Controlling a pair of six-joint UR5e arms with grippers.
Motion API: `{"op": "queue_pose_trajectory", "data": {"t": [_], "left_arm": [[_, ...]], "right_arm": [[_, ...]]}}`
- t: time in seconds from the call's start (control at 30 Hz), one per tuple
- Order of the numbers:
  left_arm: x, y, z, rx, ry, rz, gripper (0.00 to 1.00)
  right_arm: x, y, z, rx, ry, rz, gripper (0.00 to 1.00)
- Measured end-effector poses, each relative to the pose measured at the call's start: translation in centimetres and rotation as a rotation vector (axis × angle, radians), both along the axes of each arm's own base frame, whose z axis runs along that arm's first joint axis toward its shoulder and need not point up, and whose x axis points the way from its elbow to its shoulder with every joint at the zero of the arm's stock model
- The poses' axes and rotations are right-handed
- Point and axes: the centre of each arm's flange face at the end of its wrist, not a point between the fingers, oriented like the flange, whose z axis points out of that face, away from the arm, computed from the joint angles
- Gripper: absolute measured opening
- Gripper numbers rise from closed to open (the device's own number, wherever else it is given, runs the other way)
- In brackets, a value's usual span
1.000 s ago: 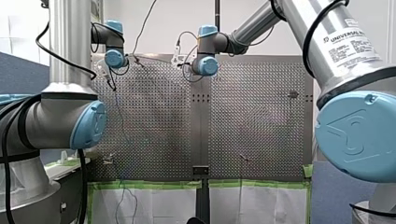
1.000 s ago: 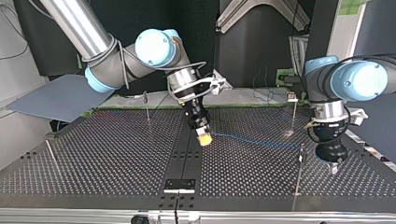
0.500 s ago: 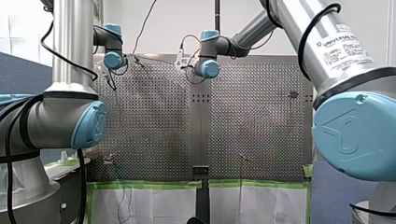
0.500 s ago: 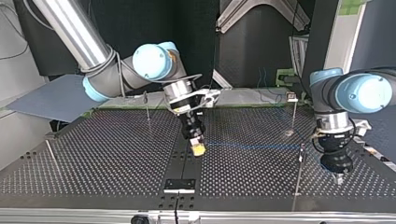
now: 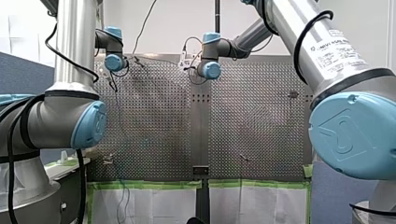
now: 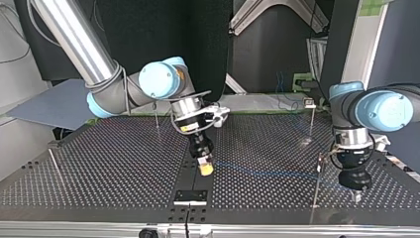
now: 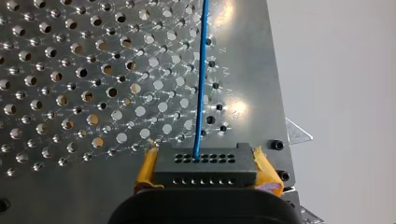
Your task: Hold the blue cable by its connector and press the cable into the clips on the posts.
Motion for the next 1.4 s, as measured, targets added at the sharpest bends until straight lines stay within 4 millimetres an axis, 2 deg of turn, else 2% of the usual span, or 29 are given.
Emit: {"op": "queue_pose_trajectory", "data": {"t": [0.37,0.4,0.43,0.5,0.53,0.6,0.73,0.8,0.83,0.9,0.93,0.97,1.0,1.23,1.4], "left_arm": [[0.0,0.2,-0.1,-0.009,0.005,-0.004,0.01],[0.0,0.2,-0.1,-0.009,0.006,-0.004,0.05],[0.0,0.2,-0.1,-0.01,0.006,-0.004,0.05],[0.0,0.2,-0.1,-0.01,0.008,-0.005,0.18],[0.0,0.2,-0.2,-0.01,0.009,-0.005,0.18],[-0.1,0.1,-0.2,-0.011,0.011,-0.005,0.3],[-0.1,0.1,-0.3,-0.009,0.02,-0.01,0.32],[-0.2,0.1,-0.5,-0.005,0.034,-0.009,0.41],[-0.3,0.1,-0.6,-0.003,0.042,-0.008,0.41],[-0.4,0.1,-0.7,0.002,0.06,-0.006,0.67],[-0.4,0.1,-0.8,0.004,0.067,-0.005,0.67],[-0.5,0.1,-0.9,0.006,0.078,-0.006,0.86],[-0.6,0.1,-1.1,0.009,0.087,-0.006,1.0],[-1.3,0.2,-1.6,0.039,0.152,0.021,1.0],[-2.2,0.0,-0.9,0.051,0.177,0.033,1.0]], "right_arm": [[0.3,0.2,0.2,0.006,0.015,0.004,0.0],[0.3,0.2,0.2,0.007,0.016,0.004,0.0],[0.3,0.2,0.2,0.007,0.016,0.004,0.0],[0.3,0.2,0.2,0.007,0.017,0.004,0.0],[0.3,0.2,0.2,0.008,0.017,0.005,0.0],[0.3,0.2,0.2,0.008,0.017,0.005,0.0],[0.3,0.3,0.1,0.01,0.019,0.006,0.0],[0.3,0.3,0.1,0.011,0.02,0.006,0.0],[0.3,0.3,0.1,0.012,0.021,0.006,0.0],[0.3,0.3,0.1,0.013,0.022,0.006,0.0],[0.3,0.3,0.1,0.013,0.022,0.006,0.0],[0.3,0.3,0.1,0.014,0.023,0.006,0.0],[0.3,0.3,0.1,0.014,0.023,0.006,0.0],[0.2,0.3,0.0,0.015,0.032,0.004,0.0],[0.2,0.3,0.0,0.014,0.033,0.004,0.0]]}}
